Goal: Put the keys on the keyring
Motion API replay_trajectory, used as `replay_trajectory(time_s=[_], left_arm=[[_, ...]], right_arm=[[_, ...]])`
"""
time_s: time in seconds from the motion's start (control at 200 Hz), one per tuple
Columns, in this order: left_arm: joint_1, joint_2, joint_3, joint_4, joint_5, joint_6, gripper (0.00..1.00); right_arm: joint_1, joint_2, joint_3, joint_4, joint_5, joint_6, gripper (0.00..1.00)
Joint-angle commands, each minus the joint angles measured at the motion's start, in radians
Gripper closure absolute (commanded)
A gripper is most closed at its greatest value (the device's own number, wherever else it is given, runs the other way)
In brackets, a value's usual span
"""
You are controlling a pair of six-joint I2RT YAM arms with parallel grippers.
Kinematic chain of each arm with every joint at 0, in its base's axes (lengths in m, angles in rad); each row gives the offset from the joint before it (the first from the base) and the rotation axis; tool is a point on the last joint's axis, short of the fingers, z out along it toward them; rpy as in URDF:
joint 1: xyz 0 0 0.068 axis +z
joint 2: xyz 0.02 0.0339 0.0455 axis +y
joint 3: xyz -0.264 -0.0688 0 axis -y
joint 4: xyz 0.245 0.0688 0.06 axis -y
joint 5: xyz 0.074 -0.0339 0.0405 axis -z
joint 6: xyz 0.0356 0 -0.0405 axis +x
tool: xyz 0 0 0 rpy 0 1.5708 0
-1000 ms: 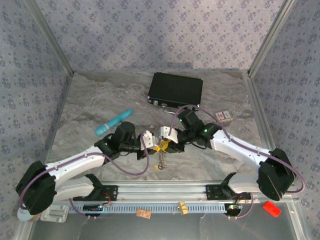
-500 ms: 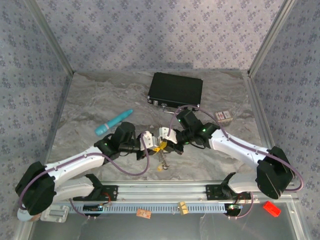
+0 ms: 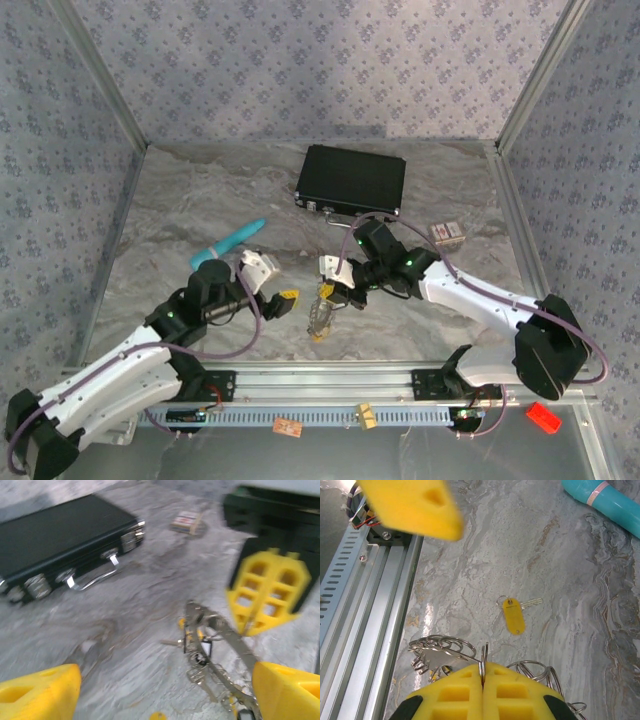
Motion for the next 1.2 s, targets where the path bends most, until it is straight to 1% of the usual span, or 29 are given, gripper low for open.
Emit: replay_trajectory(time_s=[0.0,0.055,0.11,0.185,0.245,0.305,0.4,0.525,0.59,0.665,0.74,0.905,1.129,1.199], left_arm=[[0.011,-0.008,-0.005,-0.098,-0.247,-0.368,0.15],[0.018,0.003,0.005,-0.173,-0.298,-0.488,0.16],[0.023,0.019,0.017,-0.264,-0.347,-0.624,0.13],[0.033,0.050,0.023,-0.360,-0.353,-0.788,0.16],[0.036,0.082,0.018,-0.399,-0.323,-0.899,0.19],[0.038,0.118,0.010,-0.395,-0.273,-0.997,0.22],[0.036,0.190,0.022,-0.383,-0.204,-1.097,0.24],[0.031,0.307,0.082,-0.391,-0.147,-1.119,0.31],[0.015,0.367,0.108,-0.393,-0.128,-1.123,0.41],[0.001,0.425,0.112,-0.343,-0.084,-1.154,0.45],[-0.016,0.464,0.119,-0.286,-0.075,-1.167,0.51],[-0.015,0.525,0.141,-0.306,-0.092,-1.154,0.56],[-0.013,0.595,0.140,-0.237,-0.052,-1.158,0.67],[-0.013,0.612,0.137,-0.237,-0.046,-1.165,0.68]], right_arm=[[0.006,-0.029,-0.014,0.024,-0.001,-0.011,1.00],[0.007,-0.035,-0.019,0.035,0.004,-0.006,1.00],[0.009,-0.039,-0.026,0.049,0.007,-0.002,1.00],[0.010,-0.041,-0.029,0.056,0.006,0.001,1.00],[0.010,-0.040,-0.029,0.056,0.007,0.001,1.00],[0.012,-0.039,-0.029,0.055,0.008,0.001,1.00],[0.012,-0.039,-0.027,0.050,0.011,0.001,1.00],[0.015,-0.044,-0.027,0.047,0.017,0.001,1.00],[0.016,-0.045,-0.029,0.047,0.017,0.001,1.00],[0.016,-0.047,-0.029,0.047,0.018,0.002,1.00],[0.017,-0.045,-0.029,0.046,0.019,0.002,1.00],[0.020,-0.050,-0.027,0.039,0.020,0.000,1.00],[0.021,-0.053,-0.028,0.034,0.024,0.000,1.00],[0.024,-0.055,-0.029,0.033,0.026,0.001,1.00]])
